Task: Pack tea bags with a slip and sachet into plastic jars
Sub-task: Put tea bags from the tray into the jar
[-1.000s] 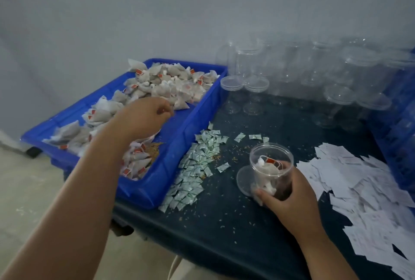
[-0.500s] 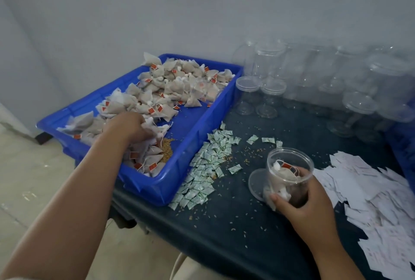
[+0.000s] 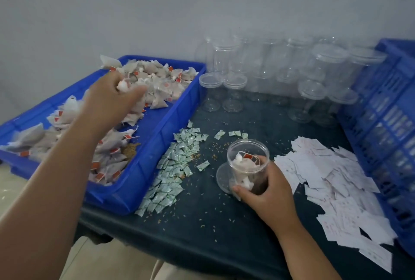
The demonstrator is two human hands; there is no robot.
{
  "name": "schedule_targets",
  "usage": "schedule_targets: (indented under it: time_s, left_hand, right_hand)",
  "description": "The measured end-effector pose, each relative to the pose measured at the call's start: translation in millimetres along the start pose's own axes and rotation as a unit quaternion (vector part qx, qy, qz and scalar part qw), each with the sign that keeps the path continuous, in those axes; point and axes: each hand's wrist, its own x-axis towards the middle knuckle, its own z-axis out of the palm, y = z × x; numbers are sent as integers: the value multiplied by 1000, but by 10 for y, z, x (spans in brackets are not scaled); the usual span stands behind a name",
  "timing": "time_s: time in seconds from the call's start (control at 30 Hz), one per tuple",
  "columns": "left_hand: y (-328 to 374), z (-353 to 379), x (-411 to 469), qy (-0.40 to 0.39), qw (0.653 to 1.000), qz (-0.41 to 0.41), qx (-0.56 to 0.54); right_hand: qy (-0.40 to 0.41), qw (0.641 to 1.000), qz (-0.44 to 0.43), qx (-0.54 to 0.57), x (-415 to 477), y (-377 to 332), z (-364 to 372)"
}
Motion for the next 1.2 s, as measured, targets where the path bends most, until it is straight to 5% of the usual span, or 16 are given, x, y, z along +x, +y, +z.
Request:
schedule_targets:
  time_s: [0.17, 0.27, 0.43, 0.6, 0.7, 0.8, 0.87, 0.9, 1.0, 1.2]
  left_hand:
    - [784, 645, -632, -191, 967, 141, -94]
    - [943, 1148, -902, -283, 942, 176, -31]
    - [881, 1374, -983, -257, 932, 250, 51]
    - [787, 1351, -927, -393, 860, 292, 147]
    - [709, 1315, -932, -371, 874, 310, 52]
    - [553, 1313, -893, -199, 940, 247, -127]
    - [351, 1334, -797, -139, 972, 170, -77]
    - [225, 1350, -750, -169, 976, 138, 9]
    - [-99, 1465, -748, -297, 923, 91, 229]
    - [-303, 1602, -901, -241, 952, 72, 175]
  right_hand:
    - [4, 1000, -4, -5, -14, 0, -11]
    - [14, 1000, 2, 9, -18, 10, -4]
    - [24, 999, 3, 30, -4, 21, -2]
    - [25, 999, -22, 3, -10, 10, -4]
    - [34, 999, -30, 6, -6, -6, 1]
    - [52, 998, -16, 25, 7, 15, -1]
    - [72, 997, -11, 39, 7, 31, -13]
    - [84, 995, -6, 50, 5, 40, -17]
    - [112, 989, 26, 91, 8, 70, -24]
    - [129, 985, 37, 110, -1, 59, -9]
